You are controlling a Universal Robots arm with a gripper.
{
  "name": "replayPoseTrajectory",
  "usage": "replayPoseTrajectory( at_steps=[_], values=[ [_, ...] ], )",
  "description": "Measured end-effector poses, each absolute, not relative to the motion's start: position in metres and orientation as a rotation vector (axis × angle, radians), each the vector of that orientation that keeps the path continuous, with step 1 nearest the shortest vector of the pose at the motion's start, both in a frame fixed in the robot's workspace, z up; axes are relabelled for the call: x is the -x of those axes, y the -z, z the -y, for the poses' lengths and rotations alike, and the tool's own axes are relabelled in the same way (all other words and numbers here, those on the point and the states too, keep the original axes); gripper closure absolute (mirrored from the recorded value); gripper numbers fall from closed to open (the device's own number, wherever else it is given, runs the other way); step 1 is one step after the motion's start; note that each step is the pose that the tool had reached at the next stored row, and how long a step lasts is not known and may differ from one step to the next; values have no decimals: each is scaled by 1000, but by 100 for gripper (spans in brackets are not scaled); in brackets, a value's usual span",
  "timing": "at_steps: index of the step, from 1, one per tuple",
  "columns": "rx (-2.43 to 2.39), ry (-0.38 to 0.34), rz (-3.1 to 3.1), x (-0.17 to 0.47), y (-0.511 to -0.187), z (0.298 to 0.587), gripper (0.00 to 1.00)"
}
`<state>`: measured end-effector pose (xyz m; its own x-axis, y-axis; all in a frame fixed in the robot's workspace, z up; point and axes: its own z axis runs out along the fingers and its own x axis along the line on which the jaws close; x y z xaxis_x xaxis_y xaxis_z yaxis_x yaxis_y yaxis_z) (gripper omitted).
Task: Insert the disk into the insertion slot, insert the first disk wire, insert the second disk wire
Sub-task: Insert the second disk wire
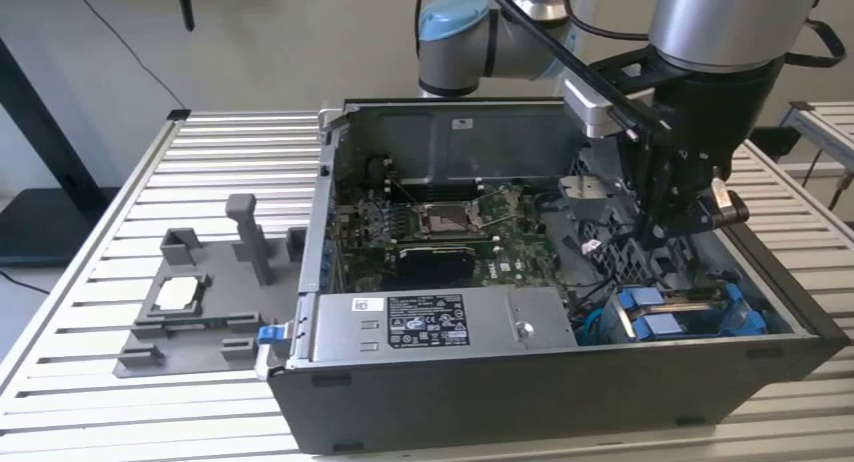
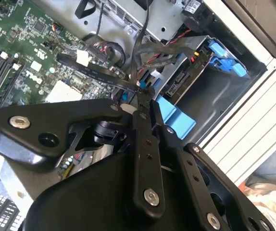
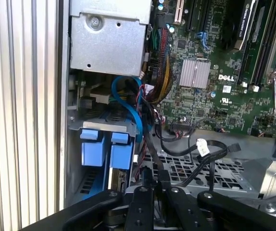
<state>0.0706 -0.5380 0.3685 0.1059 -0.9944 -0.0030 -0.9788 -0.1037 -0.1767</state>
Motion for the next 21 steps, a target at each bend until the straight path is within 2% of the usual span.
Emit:
replayPoseTrajectory(
  at_steps=[21],
  values=[
    [2319, 9, -2087, -112, -364, 542, 84]
  ],
)
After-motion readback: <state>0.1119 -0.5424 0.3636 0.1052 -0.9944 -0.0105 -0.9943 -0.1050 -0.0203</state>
